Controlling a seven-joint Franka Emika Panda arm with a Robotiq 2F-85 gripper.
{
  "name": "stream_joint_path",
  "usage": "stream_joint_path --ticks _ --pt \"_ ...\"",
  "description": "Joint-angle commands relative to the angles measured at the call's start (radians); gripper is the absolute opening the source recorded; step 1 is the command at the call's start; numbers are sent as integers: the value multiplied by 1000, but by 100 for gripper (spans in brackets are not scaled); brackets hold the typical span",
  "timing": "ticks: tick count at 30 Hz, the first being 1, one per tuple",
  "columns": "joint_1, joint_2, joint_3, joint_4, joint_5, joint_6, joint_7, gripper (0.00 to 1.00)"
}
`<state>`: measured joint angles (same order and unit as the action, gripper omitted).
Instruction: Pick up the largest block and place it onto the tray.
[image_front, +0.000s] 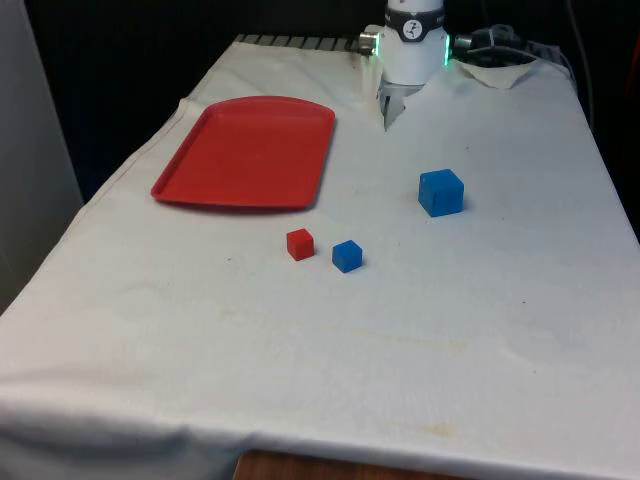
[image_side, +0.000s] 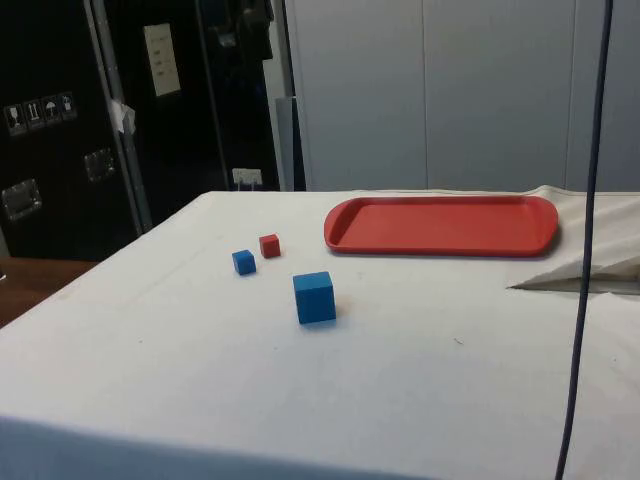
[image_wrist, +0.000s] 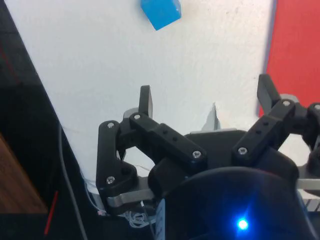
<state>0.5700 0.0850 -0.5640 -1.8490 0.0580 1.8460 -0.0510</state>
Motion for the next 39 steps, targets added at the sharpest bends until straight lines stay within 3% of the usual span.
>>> stream_joint_path --ticks 1,2,10,11,12,17,20,28,30,36,37,39 --pt "0 0 4 -3 -4 2 5 100" --pt "6 -4 7 -13 -20 21 21 100" --pt "10 -8 33 -36 -63 41 63 100" --pt "4 -1 35 -26 -50 24 51 100" --pt "11 -8 41 -42 -74 47 74 100" --pt "13 -9 61 -68 -111 75 110 100" --pt "10 -4 65 -67 -107 67 107 100" --pt "16 -19 76 -130 -163 139 152 100" --pt "12 -11 77 -125 -151 127 141 100" --pt "15 -48 87 -196 -206 201 188 100" --pt "13 -39 87 -187 -191 184 175 100" --pt "15 -62 91 -225 -221 232 201 100"
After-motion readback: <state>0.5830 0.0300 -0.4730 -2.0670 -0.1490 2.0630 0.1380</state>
